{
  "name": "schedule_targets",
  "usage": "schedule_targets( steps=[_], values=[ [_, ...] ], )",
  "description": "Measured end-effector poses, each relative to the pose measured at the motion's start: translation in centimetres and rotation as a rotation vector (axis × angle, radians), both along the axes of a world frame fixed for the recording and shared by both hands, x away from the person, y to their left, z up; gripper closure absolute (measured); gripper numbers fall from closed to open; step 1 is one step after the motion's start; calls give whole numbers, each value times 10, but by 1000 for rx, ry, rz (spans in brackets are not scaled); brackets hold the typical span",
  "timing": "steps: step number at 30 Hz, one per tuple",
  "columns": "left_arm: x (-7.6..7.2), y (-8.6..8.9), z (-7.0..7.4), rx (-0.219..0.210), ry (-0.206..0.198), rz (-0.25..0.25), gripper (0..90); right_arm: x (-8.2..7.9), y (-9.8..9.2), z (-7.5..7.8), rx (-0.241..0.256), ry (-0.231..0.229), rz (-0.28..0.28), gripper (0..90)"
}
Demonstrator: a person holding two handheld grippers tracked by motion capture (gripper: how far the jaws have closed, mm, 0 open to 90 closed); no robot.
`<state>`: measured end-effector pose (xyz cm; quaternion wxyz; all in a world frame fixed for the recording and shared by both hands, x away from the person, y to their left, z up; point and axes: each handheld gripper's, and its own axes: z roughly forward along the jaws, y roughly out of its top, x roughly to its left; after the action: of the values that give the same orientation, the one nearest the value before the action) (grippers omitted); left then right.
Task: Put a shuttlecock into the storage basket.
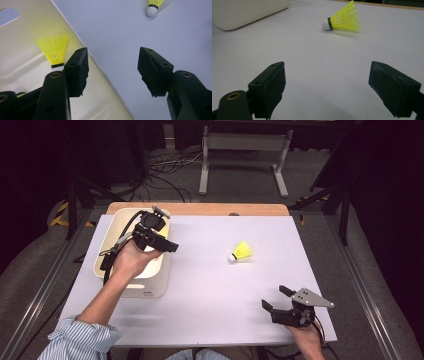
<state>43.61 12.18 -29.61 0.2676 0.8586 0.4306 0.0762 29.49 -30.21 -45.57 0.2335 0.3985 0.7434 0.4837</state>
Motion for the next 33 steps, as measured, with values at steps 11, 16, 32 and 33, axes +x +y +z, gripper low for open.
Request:
schedule_targets(
  steps=[11, 16, 32, 33],
  values=[
    [-2, -8, -1, -12, -7, -10, 426, 3, 1, 0, 8, 6, 5, 146],
    [-2, -11, -1, -13, -11, -20, 426, 4, 2, -1, 1, 10, 7, 146],
    [-7, -29, -9, -24, -14, -49, 424, 5, 12, 1, -54, -10, 40, 141],
    [-7, -31, -10, -24, -14, -51, 423, 5, 12, 2, -57, -11, 43, 141]
  ],
)
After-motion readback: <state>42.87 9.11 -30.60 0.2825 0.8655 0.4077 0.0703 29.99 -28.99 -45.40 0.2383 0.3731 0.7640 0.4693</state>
